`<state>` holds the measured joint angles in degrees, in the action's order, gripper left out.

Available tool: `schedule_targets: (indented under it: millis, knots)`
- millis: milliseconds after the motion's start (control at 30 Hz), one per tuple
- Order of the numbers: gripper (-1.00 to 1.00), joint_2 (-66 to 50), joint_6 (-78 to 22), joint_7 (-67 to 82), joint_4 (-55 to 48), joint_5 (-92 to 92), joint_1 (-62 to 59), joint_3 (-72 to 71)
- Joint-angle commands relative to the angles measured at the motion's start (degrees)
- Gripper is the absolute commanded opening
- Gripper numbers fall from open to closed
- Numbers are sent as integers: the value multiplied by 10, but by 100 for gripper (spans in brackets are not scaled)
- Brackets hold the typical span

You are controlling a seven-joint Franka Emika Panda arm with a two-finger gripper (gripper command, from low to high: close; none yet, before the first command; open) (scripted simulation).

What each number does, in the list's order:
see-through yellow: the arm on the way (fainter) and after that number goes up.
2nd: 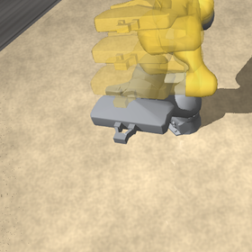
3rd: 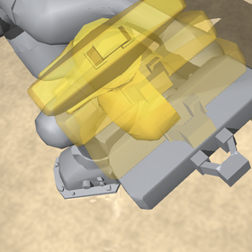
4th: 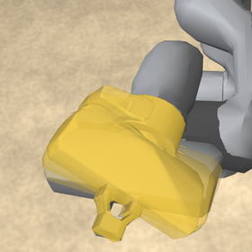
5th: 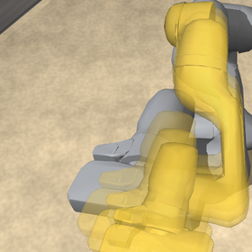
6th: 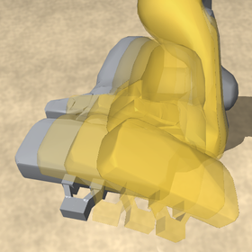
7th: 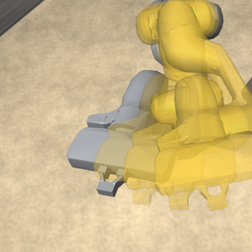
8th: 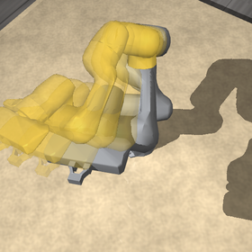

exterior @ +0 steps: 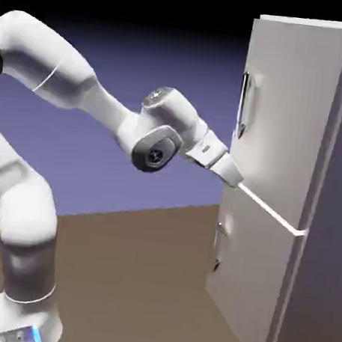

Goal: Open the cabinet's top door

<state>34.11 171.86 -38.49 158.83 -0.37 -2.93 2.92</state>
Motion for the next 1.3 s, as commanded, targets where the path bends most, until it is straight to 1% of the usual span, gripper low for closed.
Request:
schedule_targets:
  millis: [0, 67, 1267]
  knots:
    - [0, 8, -3, 16, -7, -9, -21, 20]
    - [0, 23, -9, 41, -21, -30, -59, 56]
    - [0, 197, -55, -568, -63, -928, -238, -238]
